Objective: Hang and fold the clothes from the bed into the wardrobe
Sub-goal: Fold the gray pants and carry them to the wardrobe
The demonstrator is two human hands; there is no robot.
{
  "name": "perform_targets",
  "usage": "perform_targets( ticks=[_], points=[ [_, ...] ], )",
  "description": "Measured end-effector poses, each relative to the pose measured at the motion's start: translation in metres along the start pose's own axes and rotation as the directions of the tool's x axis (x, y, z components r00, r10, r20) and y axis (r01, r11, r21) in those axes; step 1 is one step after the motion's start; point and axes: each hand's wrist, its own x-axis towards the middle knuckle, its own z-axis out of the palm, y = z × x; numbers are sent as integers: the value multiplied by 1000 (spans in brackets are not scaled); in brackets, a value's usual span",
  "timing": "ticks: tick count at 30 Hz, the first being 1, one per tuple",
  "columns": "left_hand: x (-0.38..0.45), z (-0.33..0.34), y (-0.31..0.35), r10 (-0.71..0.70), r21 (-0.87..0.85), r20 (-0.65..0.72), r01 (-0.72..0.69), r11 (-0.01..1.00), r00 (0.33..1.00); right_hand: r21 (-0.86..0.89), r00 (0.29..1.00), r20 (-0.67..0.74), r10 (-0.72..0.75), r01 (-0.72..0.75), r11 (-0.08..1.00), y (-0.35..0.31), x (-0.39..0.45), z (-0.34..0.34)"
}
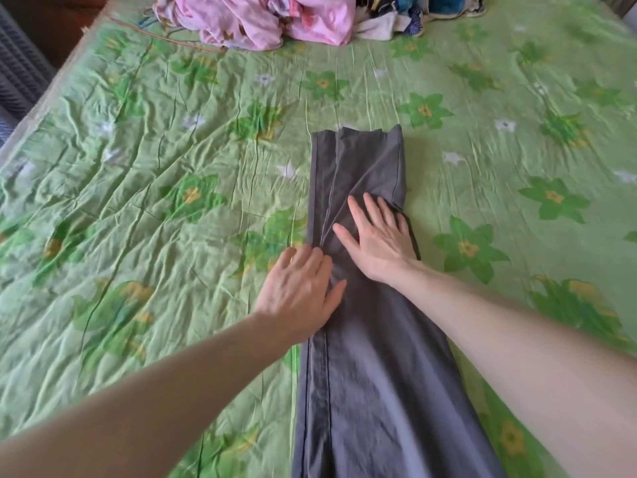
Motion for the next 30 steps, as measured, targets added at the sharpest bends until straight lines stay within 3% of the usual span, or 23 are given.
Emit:
perform_targets(
  ticks=[2,4,5,7,9,12,14,15,19,22,26,30],
  points=[
    [24,-6,-2,-134,-148,-39,127,981,990,66,975,-219,25,-11,998,1,0,-3],
    [56,-13,0,-329,-299,40,325,897,944,133,911,-398,105,-56,990,7,6,-12],
    [75,-14,-1,-405,-359,92,410,839,910,175,892,-422,162,-95,980,11,13,-17],
    [113,-13,-2,-484,-444,195,517,732,853,303,906,-335,257,-155,940,20,32,-29],
    [150,-10,-6,-527,-559,283,584,589,802,519,943,-158,292,-172,837,27,54,-42],
    [185,-14,-12,-561,-731,408,626,272,720,725,925,116,361,-327,606,33,69,-55],
    [194,-25,-17,-546,-764,525,645,37,653,785,908,214,361,-379,489,38,71,-62],
    [197,-30,-20,-530,-740,575,672,-11,624,812,904,232,358,-383,441,41,73,-66],
    [205,-35,-32,-453,-704,652,708,-62,608,882,889,200,411,-347,320,48,78,-78],
    [206,-29,-38,-513,-767,582,636,-87,631,889,899,126,420,-290,354,47,81,-78],
    [195,-30,-49,-655,-809,389,580,93,648,892,913,-26,407,-163,422,42,83,-76],
    [187,-26,-57,-674,-771,307,591,238,672,790,945,56,322,-239,565,38,89,-68]
  ],
)
